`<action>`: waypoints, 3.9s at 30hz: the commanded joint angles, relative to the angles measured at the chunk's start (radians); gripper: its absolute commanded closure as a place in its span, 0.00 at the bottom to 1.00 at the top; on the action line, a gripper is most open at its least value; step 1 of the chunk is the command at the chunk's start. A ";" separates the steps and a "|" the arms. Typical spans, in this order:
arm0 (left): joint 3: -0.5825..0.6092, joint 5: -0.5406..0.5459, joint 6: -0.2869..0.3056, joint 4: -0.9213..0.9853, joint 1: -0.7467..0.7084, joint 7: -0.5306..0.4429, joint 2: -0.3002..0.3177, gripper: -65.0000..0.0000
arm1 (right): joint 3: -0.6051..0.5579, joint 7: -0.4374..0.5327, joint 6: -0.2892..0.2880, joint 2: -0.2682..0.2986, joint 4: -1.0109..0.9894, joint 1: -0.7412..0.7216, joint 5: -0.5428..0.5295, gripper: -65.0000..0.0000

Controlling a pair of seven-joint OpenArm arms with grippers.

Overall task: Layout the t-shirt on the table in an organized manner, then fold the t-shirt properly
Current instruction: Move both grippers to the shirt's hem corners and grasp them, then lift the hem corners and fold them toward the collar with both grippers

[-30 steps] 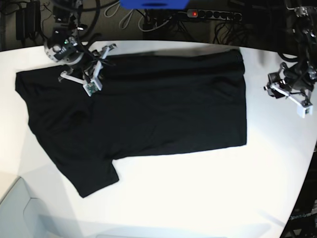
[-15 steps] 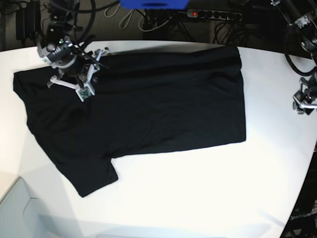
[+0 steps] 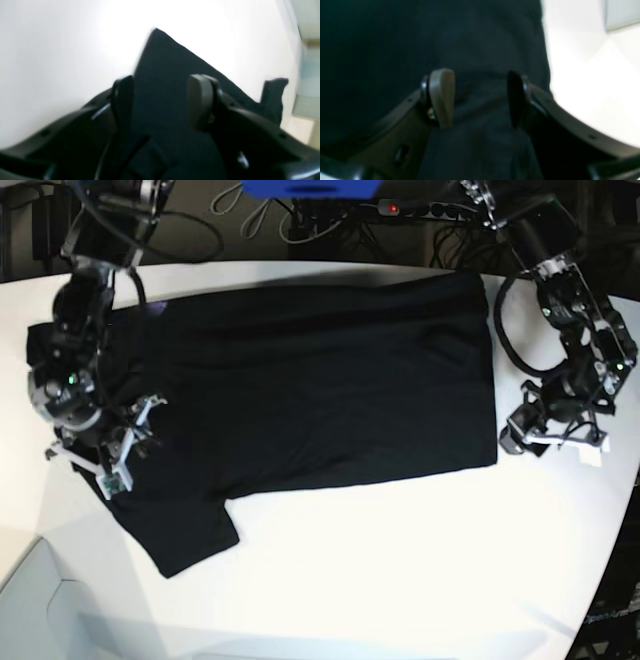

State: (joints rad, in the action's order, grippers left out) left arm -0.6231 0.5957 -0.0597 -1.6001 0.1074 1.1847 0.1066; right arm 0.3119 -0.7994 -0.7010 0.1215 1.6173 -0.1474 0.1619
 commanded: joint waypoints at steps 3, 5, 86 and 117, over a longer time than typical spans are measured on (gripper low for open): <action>0.032 -0.035 -0.009 0.083 0.097 -0.010 0.012 0.48 | 0.003 0.021 0.003 0.079 -0.200 -0.180 -0.006 0.48; 0.052 -0.086 -0.009 0.132 0.139 -0.010 0.009 0.48 | 0.003 0.050 0.003 0.116 -0.348 -0.278 -0.006 0.48; 0.457 -0.191 -0.002 0.745 0.417 -0.509 0.112 1.00 | 0.072 0.819 0.234 0.189 -1.316 -0.508 -0.011 1.00; 0.454 -0.095 -0.001 0.430 0.337 -0.473 0.123 1.00 | 0.335 0.739 0.225 0.027 -0.616 -0.209 -0.014 1.00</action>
State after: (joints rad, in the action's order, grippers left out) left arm -0.1665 0.4938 -0.0620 -1.1481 0.4183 0.7242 0.2192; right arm 0.6422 -0.0879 -0.4736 0.1299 0.9806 -0.3355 0.1585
